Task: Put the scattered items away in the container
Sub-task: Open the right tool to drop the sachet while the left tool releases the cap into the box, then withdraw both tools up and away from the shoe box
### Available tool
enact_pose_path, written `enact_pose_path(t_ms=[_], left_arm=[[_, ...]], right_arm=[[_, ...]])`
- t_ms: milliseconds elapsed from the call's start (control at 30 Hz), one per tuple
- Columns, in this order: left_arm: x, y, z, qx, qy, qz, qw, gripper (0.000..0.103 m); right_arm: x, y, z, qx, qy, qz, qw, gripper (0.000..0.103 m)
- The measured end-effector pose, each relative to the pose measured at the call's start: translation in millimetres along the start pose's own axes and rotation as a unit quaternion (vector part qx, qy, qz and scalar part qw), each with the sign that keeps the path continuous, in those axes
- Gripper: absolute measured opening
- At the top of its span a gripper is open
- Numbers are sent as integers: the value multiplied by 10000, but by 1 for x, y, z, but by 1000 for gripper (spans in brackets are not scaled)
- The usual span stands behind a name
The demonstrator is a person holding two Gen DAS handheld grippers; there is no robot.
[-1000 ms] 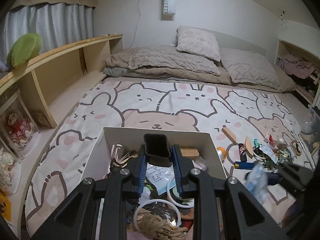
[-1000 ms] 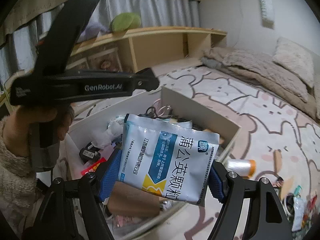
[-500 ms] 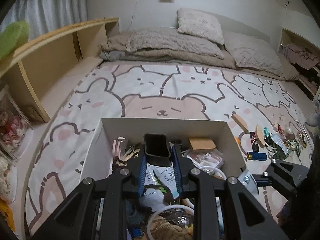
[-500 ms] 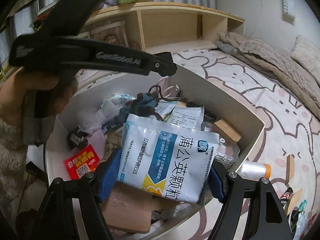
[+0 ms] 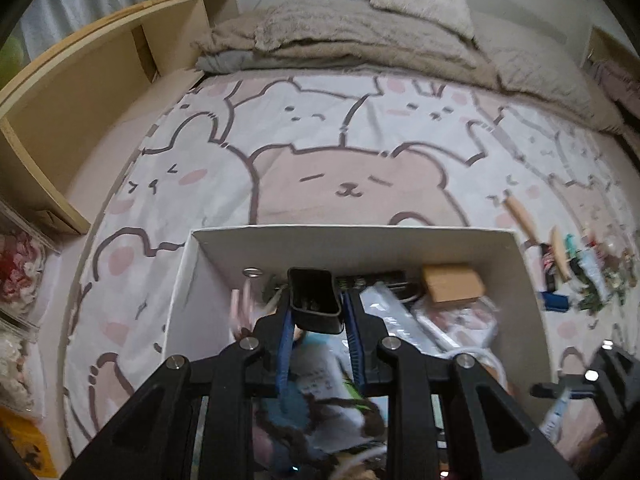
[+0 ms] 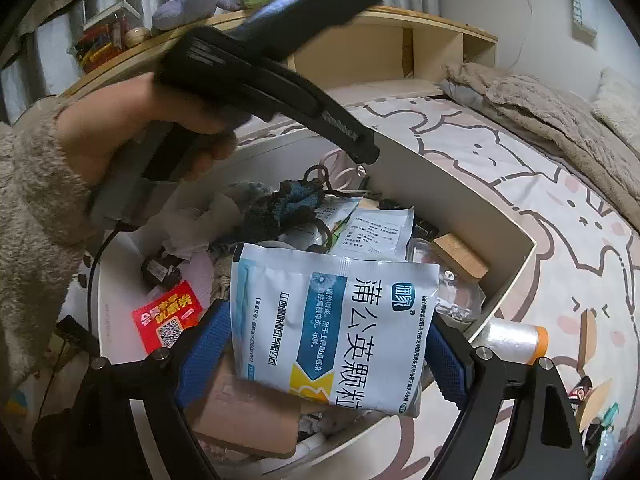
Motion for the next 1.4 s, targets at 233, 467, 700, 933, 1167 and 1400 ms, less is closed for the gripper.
enact_pose_path(t_ms=[233,467,700,933,1167,1400], left_arm=[[-1,9,-29,393,400,-78,9984,24],[0,12,-46,684,469,-218,9963,24],[1,21,-49,1029,413,-109,9938,29],[6,25,-36,997,222,59,9948,53],[5,24,-26,869,172,198,9959,53],[-2,24,-14,701,166,479,9963,53]], right_arm=[[-1,-2,4,209,-78,-144,9996,90],[-1,0,5,281,-97,-149,9994,90],[0,5,3,150,-89,41,9998,103],[0,0,8,160,-170,-52,9997,103],[1,-1,16,153,-220,-113,9996,103],[5,3,26,139,-294,-193,9993,103]])
Point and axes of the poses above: each gripper's, at about its wrist camera, not at the fingertips, and z roughly against the way its jaws point, y to its left, x to its top, the point moved 4 cm from there along -z, roughly the way its jaws point, and after that the axes turned 3 degrees about z, right-handed, at the moved point
